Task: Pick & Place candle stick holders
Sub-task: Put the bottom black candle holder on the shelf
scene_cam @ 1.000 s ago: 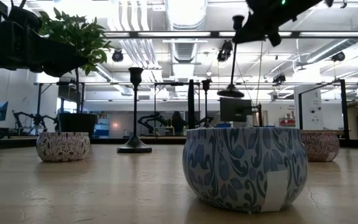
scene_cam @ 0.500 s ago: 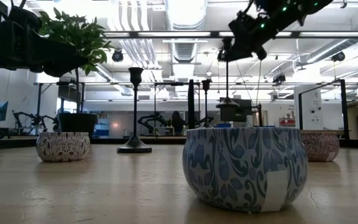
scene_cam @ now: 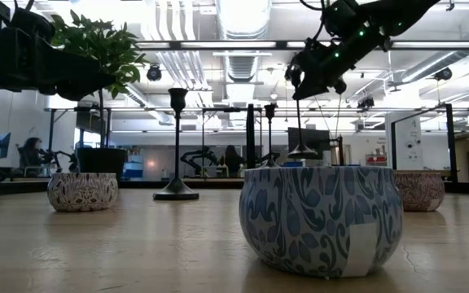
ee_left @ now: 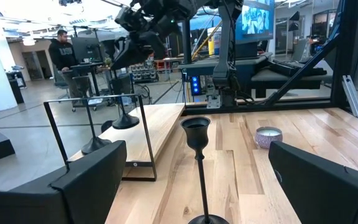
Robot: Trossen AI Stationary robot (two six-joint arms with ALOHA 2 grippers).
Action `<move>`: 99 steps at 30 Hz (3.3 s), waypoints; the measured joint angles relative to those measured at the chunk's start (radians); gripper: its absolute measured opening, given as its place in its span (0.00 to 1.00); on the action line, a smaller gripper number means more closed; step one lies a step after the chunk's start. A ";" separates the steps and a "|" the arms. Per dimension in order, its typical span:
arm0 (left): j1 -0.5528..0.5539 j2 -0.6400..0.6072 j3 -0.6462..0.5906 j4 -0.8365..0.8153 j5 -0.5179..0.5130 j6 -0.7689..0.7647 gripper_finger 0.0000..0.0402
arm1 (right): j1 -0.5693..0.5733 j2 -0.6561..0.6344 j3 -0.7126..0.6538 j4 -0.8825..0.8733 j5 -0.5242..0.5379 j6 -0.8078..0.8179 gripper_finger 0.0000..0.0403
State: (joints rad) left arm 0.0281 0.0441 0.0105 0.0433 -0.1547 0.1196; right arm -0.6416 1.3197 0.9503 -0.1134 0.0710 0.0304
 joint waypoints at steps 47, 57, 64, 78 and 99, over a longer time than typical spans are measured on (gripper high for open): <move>0.000 0.000 0.000 0.000 0.000 0.000 0.99 | -0.096 0.048 -0.071 0.122 -0.169 0.040 0.02; 0.000 0.000 0.000 0.000 0.000 0.000 0.99 | -0.085 0.048 -0.072 0.109 -0.177 0.032 0.02; 0.000 0.000 0.000 0.000 0.000 0.000 0.99 | -0.084 0.048 -0.071 0.088 -0.177 0.014 0.02; 0.000 0.000 0.000 0.000 0.000 0.000 0.99 | -0.085 0.048 -0.072 0.067 -0.173 -0.005 0.10; 0.000 0.000 0.000 0.000 0.000 0.000 0.99 | -0.095 -0.085 -0.053 -0.122 -0.173 -0.078 0.53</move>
State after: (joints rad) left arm 0.0284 0.0440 0.0105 0.0433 -0.1543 0.1196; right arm -0.7370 1.2352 0.8978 -0.2357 -0.1019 -0.0473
